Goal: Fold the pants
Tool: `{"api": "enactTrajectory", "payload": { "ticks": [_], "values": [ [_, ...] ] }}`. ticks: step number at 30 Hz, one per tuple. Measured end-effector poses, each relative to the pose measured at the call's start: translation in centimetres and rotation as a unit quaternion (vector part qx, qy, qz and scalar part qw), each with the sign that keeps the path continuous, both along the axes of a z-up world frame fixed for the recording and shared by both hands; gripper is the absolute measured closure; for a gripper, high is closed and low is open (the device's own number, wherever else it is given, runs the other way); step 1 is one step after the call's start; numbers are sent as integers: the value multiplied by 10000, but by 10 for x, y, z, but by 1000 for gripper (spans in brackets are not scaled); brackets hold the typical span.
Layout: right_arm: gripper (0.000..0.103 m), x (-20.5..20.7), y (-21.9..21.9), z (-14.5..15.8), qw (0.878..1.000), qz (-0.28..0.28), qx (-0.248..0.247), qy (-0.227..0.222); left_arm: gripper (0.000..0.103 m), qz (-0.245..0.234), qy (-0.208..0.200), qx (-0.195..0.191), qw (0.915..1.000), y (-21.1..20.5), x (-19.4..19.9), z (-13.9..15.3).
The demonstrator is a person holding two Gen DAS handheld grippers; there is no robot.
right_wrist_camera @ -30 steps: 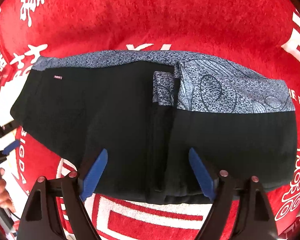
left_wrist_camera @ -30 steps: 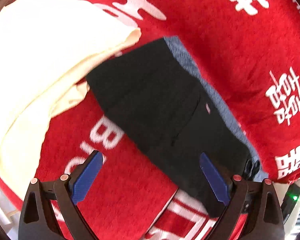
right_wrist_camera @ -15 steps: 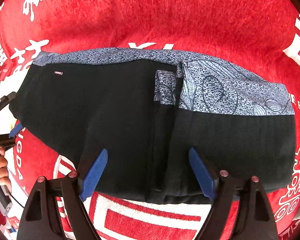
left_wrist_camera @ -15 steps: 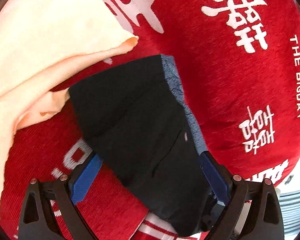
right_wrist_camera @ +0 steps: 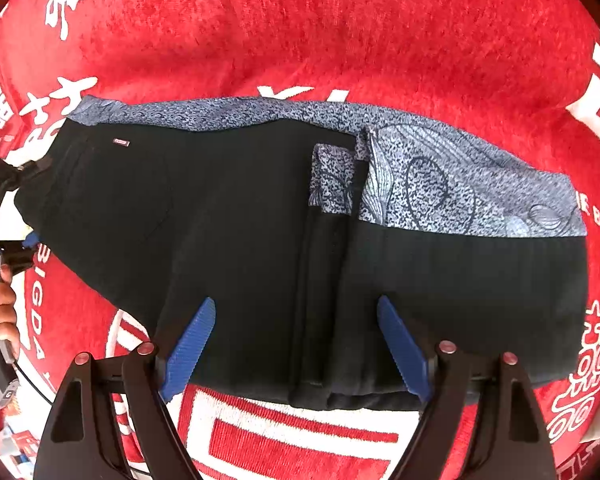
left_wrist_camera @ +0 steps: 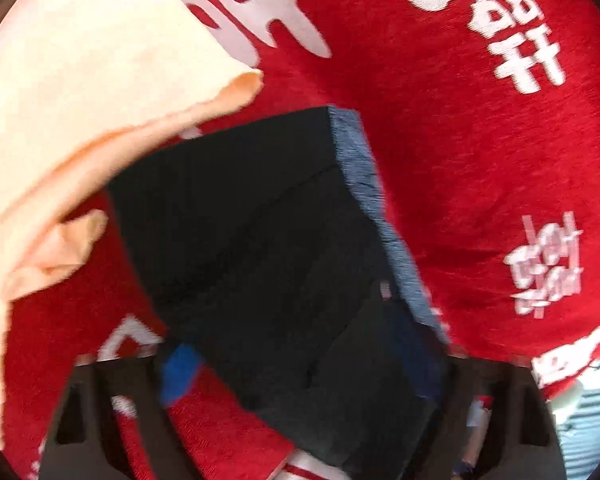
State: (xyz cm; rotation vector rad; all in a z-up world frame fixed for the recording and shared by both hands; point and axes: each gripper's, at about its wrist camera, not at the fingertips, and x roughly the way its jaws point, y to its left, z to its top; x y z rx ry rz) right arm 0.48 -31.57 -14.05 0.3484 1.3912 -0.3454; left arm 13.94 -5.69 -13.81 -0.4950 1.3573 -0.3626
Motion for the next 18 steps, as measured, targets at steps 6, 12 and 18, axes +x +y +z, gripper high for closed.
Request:
{"api": "enactTrajectory", "payload": {
  "ticks": [6,12,18],
  "values": [
    [18,30,8,43,9983,244,354,-388,71,-602,-492,952,9924,-15,-7,16],
    [17,111,12,54,9894,469,1334,-328,72,-1485,-1604,1989,9553,-54,-33,41],
    [16,208,55,45,9754,1098,1904,142,72,-1942,-2065,2356,9296,-70,-43,47]
  ]
}}
